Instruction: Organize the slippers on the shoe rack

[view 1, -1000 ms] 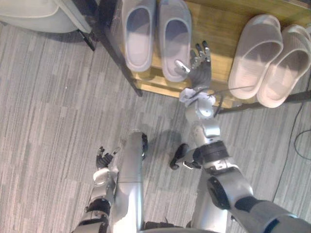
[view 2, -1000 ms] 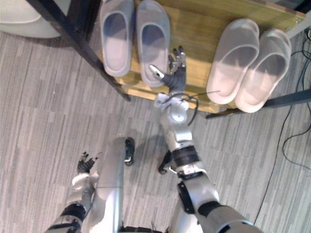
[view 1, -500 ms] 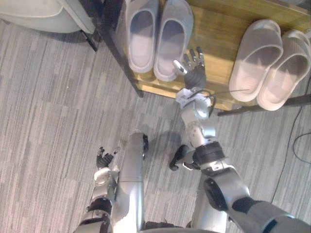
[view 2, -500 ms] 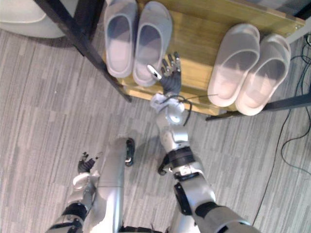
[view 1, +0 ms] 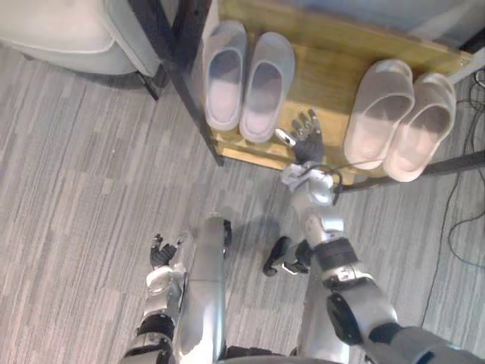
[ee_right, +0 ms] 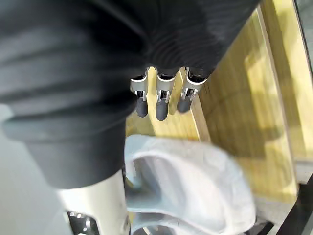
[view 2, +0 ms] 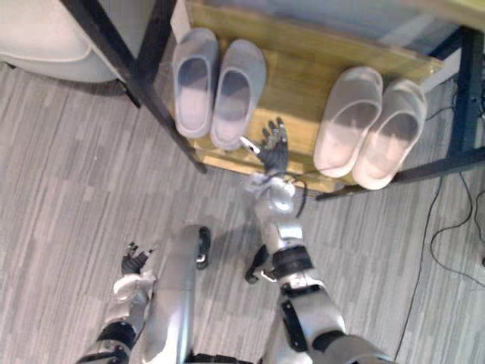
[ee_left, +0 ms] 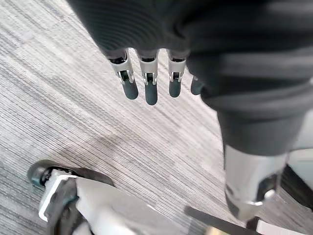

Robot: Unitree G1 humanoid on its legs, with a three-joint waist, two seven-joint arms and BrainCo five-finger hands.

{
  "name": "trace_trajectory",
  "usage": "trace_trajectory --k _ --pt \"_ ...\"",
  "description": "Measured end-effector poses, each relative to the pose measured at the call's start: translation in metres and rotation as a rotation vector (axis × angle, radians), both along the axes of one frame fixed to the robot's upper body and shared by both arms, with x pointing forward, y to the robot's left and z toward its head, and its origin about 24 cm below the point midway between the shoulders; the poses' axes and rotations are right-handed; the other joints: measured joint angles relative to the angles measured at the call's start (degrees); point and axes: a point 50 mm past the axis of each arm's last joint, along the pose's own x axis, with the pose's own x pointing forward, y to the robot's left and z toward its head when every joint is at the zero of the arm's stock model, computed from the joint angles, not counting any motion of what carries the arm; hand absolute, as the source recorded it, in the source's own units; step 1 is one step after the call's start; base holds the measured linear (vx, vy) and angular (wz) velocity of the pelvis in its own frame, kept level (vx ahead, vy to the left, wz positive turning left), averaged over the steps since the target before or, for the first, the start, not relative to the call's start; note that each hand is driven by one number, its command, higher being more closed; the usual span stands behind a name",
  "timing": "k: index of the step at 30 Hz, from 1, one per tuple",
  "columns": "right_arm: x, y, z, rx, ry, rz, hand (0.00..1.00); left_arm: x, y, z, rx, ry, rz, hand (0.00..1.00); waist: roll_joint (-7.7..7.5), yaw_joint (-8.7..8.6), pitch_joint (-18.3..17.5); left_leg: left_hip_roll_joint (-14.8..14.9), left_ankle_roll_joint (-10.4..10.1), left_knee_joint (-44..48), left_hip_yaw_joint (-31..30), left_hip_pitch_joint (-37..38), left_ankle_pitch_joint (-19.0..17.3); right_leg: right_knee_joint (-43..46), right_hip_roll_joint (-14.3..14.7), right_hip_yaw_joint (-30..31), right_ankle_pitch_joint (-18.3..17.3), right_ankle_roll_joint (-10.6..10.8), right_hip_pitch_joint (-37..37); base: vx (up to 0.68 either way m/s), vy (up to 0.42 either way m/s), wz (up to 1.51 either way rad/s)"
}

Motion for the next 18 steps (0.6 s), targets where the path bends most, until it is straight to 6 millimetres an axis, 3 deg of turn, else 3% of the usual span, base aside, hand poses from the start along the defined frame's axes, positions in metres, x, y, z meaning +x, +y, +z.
trace_trajectory --k 6,9,13,18 --pt "-0.035 -0.005 -0.050 -0.165 0.084 0.044 0.00 -0.022 -0.004 -0.015 0.025 0.065 -0.088 0.00 -0.25 -2.13 -0.57 0.22 0.45 -14.48 3.43 15.98 3.53 -14.29 1.90 -0.43 5.18 0.62 14.41 0.08 0.021 -0.08" --pt "-0.066 -0.003 -0.099 -0.253 0.228 0.100 0.00 -0.040 -0.020 -0.029 0.039 0.141 -0.212 0.00 -0.78 -3.18 -5.43 -0.11 0.22 -23.90 5.55 23.35 6.36 -23.44 3.32 -0.42 8.38 1.55 20.65 0.12 0.023 -0.10" --pt "-0.102 -0.005 -0.160 -0.392 0.451 0.186 0.00 -0.054 -0.026 -0.044 0.073 0.237 -0.329 0.00 -2.15 -5.38 -9.51 -1.62 -0.24 -36.72 6.92 32.61 10.88 -35.33 4.84 -0.87 12.78 2.53 28.80 0.16 0.016 -0.03" --pt "-0.148 -0.031 -0.221 -0.478 0.746 0.222 0.00 -0.075 -0.033 -0.057 0.079 0.325 -0.422 0.00 -2.06 -6.84 -13.00 -3.52 -0.11 -51.34 8.78 43.23 16.42 -48.19 6.42 -0.73 17.97 3.89 37.66 0.16 0.040 -0.07"
